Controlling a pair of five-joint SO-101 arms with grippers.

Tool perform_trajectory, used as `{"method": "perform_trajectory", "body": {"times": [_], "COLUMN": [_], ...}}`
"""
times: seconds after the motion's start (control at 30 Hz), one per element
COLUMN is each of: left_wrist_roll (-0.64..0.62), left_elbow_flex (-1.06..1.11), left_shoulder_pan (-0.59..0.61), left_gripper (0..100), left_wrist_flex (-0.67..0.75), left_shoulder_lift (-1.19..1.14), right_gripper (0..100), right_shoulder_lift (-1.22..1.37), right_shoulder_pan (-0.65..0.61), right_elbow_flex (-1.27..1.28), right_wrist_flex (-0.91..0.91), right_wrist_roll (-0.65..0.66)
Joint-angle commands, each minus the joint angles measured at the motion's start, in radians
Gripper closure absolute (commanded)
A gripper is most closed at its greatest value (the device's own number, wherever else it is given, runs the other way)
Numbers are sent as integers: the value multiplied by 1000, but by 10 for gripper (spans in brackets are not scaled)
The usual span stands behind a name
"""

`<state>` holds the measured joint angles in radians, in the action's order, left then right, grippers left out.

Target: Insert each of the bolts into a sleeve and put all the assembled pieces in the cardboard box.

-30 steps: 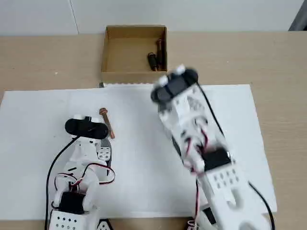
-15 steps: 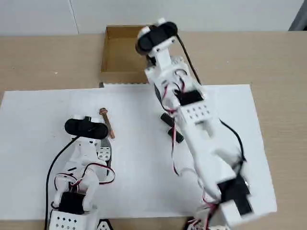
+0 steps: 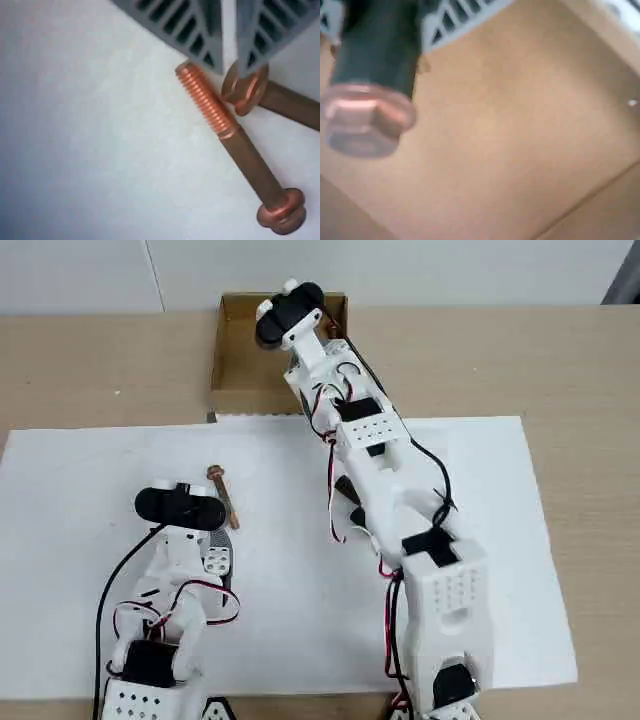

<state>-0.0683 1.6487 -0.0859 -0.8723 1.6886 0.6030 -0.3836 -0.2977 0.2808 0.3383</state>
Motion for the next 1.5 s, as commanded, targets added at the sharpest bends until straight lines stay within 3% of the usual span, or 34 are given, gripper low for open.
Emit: {"method": "perform_trajectory", "body": {"times": [0.0, 0.1, 0.43, 0.7, 1.07, 1.47], "left_wrist_roll": [6, 6, 6, 6, 6, 6], "left_elbow_flex": [-7, -7, -7, -7, -7, -7], "left_shoulder_pan": [8, 9, 9, 9, 9, 9], "left_gripper": [995, 995, 995, 995, 995, 995], "left_wrist_flex": [-3, -3, -3, -2, -2, -2], "left_shoulder_lift": [11, 11, 11, 11, 11, 11], "right_gripper": [856, 835, 904, 995, 995, 995], "right_shoulder_lift": [1, 4, -39, -219, -395, -392], "right_shoulder_pan": [4, 2, 5, 4, 5, 1], "right_elbow_flex": [-114, -120, -120, -120, -120, -114], "right_wrist_flex": [-19, 15, 105, 432, 829, 1201], "right_wrist_roll": [9, 9, 8, 5, 5, 9]}}
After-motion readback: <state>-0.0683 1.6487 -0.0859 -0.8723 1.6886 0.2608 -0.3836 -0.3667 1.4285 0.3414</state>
